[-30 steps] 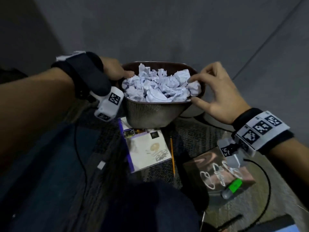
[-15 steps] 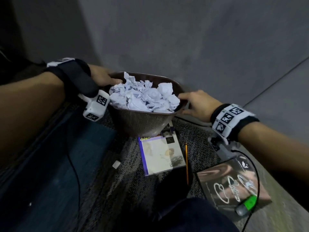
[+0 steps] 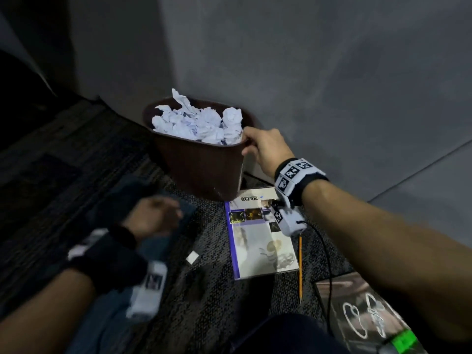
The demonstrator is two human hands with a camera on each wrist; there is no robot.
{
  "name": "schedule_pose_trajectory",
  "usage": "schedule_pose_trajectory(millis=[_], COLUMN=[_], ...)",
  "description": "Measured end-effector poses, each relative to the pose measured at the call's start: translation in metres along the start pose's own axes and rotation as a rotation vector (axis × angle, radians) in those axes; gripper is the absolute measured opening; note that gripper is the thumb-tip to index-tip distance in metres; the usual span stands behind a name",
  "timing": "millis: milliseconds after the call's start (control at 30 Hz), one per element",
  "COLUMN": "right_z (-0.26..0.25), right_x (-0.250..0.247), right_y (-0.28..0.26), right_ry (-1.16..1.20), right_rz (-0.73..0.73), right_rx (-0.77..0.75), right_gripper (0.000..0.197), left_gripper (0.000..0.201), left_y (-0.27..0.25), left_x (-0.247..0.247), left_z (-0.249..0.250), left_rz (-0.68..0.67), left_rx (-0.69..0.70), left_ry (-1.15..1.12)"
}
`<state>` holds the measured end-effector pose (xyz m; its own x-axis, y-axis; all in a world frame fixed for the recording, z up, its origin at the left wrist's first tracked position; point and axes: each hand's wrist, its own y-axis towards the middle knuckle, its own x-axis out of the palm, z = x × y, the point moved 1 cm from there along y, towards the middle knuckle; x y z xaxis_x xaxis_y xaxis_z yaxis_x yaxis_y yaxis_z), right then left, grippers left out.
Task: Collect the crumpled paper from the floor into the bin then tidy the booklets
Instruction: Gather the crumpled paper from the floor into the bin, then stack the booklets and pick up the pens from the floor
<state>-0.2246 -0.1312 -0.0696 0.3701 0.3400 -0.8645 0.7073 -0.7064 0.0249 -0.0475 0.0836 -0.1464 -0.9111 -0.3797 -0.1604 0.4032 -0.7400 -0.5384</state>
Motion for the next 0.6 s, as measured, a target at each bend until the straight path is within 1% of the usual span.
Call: schedule_pose_trajectory(millis=[33, 67, 133, 167, 233, 267, 333, 400, 500, 567, 600], right_z=[-0.004, -0.006, -0.008, -0.009, -0.011, -0.01, -0.014, -0.019, -0.024, -0.014, -0.003], right_x=[-0.001, -0.001, 0.003, 0.01, 0.028, 0.038, 0.047, 0.044, 0.023, 0.012, 0.009], right_y=[0.004, 0.007, 0.011, 0.017, 0.028, 0.033, 0.04, 0.038, 0.029, 0.013, 0.0], right_ry=[0.013, 0.026, 0.049, 0.046, 0.002, -0.004, -0.006, 0.003, -0.062, -0.024, 0.007], right_rz=[0.01, 0.011, 0.032, 0.036, 0.025, 0.019, 0.035, 0.06, 0.032, 0.115, 0.162], right_rx=[-0.02, -0.03, -0.032, -0.026, 0.012, 0.039, 0.037, -0.004, -0.064, -0.048, -0.015], right_gripper=[0.037, 0.04, 0.042, 0.04, 0.021, 0.015, 0.017, 0.016, 0.026, 0.035, 0.036], left_gripper=[0.016, 0.013, 0.013, 0.015, 0.017, 0.018, 0.018, 0.018, 0.017, 0.018, 0.019], left_y=[-0.005, -0.01, -0.008, -0.005, 0.0, 0.001, 0.003, 0.003, 0.005, 0.006, 0.007], left_x=[0.01, 0.019, 0.028, 0.029, 0.03, 0.03, 0.029, 0.03, 0.039, 0.053, 0.061], left_z=[-0.014, -0.023, -0.033, -0.035, -0.032, -0.032, -0.032, -0.034, -0.033, -0.031, -0.03], left_rz=[-0.072, -0.111, -0.121, -0.108, -0.086, -0.089, -0.102, -0.119, -0.139, -0.136, -0.134], left_rx=[-0.052, -0.087, -0.109, -0.108, -0.104, -0.102, -0.1, -0.119, -0.123, -0.15, -0.176], left_ry=[0.035, 0.056, 0.039, -0.003, -0.046, -0.03, 0.009, 0.041, 0.095, 0.101, 0.098])
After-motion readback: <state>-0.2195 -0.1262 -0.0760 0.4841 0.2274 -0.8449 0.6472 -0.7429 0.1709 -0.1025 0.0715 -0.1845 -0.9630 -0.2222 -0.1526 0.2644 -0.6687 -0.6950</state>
